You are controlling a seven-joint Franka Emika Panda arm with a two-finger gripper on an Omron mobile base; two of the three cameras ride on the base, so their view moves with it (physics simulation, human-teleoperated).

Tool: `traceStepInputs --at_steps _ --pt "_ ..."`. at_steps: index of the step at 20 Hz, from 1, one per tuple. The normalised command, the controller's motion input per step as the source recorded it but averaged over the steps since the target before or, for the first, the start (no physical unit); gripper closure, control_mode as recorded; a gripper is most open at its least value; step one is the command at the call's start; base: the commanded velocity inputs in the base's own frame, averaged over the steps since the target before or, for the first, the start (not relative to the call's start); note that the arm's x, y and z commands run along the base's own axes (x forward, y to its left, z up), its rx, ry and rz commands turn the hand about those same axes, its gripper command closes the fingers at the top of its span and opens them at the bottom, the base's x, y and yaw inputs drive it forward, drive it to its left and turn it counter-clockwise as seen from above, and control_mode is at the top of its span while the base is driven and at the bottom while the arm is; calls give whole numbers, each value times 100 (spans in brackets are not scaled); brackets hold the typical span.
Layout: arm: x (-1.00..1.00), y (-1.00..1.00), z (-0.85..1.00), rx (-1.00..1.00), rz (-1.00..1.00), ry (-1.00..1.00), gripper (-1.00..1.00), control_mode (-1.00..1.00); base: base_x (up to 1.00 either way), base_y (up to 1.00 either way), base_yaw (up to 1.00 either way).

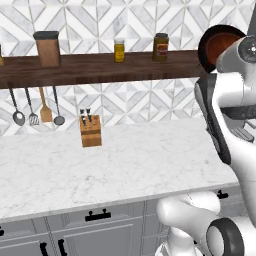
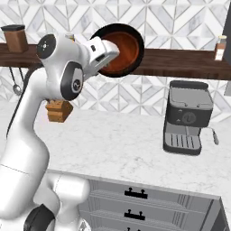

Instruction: Pick up the bowls on the counter and stack them on top of one another in the open cabinet. Place the smaller bowl on top of the larger bowl.

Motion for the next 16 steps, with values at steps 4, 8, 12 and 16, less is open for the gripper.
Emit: traceStepInputs --at_steps 4,8,12,16 --pt "100 -59 29 1 0 30 100 -100 0 0 0" --pt "100 -52 0 0 0 39 100 -100 0 0 0" --pt "100 -36 1 0 0 19 100 -100 0 0 0" --pt "100 -18 -12 0 7 6 100 -100 0 0 0"
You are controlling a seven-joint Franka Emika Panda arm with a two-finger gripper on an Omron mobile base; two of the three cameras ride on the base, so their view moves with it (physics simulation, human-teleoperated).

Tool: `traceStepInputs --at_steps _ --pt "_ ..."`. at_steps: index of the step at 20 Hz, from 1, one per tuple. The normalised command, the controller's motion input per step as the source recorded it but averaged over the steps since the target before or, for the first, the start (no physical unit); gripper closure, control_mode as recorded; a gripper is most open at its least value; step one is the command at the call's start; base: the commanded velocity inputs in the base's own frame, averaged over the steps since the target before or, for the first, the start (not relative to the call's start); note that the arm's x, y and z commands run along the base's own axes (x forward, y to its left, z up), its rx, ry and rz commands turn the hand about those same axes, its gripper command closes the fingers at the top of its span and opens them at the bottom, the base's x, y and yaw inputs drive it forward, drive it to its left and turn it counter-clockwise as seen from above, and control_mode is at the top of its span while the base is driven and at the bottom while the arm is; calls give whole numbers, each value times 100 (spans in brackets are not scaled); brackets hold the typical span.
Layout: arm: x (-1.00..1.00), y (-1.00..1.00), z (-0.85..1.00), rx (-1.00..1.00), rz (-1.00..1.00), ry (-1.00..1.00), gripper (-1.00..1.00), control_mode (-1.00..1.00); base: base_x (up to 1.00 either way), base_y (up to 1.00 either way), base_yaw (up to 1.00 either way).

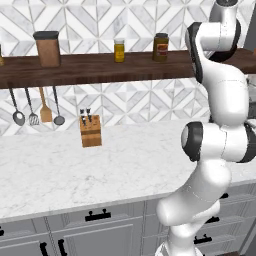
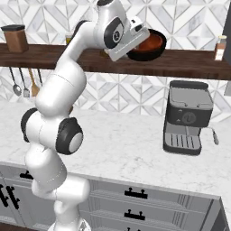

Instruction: Pick up the bowls on the counter and stack them on top of one another in the open cabinet. Place the smaller bowl on top of the larger bowl.

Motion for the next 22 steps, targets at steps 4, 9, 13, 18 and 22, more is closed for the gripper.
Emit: traceStepInputs --at_steps 4,9,13,18,22 --pt "100 -17 -29 -5 11 4 -100 -100 0 0 0" --pt "22 -23 -21 -3 10 0 -100 -100 0 0 0" --pt "-57 -3 -22 0 4 0 -100 -100 0 0 0" --pt "-98 26 -4 0 3 -11 -100 -100 0 0 0" --pt "-100 93 -59 -1 1 -5 -100 -100 0 0 0"
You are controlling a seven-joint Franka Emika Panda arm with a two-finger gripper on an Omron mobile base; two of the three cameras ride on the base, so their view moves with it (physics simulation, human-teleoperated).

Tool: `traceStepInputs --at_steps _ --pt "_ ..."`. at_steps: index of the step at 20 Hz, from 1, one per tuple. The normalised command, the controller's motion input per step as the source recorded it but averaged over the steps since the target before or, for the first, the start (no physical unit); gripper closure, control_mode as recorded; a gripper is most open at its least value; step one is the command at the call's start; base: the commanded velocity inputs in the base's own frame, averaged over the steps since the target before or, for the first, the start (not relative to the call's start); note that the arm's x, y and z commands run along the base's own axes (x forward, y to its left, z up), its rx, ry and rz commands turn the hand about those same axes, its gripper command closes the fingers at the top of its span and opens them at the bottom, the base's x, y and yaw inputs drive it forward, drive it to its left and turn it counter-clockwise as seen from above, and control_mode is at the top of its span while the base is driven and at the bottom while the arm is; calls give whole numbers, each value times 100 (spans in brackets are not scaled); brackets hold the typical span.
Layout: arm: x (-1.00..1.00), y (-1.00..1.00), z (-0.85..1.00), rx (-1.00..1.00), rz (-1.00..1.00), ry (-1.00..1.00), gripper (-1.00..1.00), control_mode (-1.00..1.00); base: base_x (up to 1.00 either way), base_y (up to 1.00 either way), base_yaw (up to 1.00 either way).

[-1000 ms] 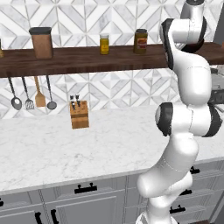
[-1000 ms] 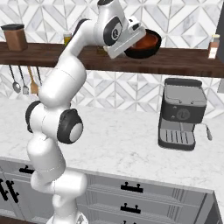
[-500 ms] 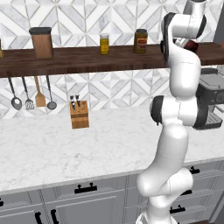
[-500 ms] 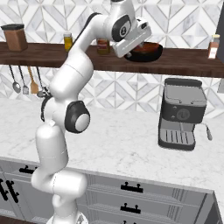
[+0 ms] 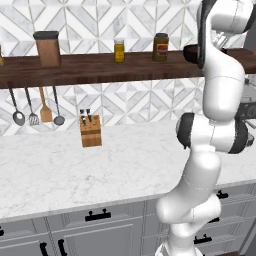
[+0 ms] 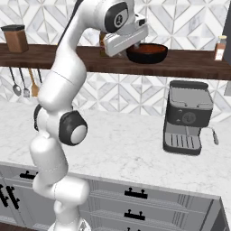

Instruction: Pick up the bowls on the counter and stack them on top of one another in the open cabinet. Place the smaller bowl on top of the larger bowl.

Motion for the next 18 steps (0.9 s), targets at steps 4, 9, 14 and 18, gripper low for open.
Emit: traceStepInputs --at_steps 4,9,14,18 --pt "-100 100 -88 0 0 0 -100 -100 0 0 0" --pt "-100 97 -97 0 0 0 -100 -100 0 0 0" --pt "-100 69 -100 0 0 0 -100 -100 0 0 0" --pt "-100 32 -100 0 0 6 -100 -100 0 0 0"
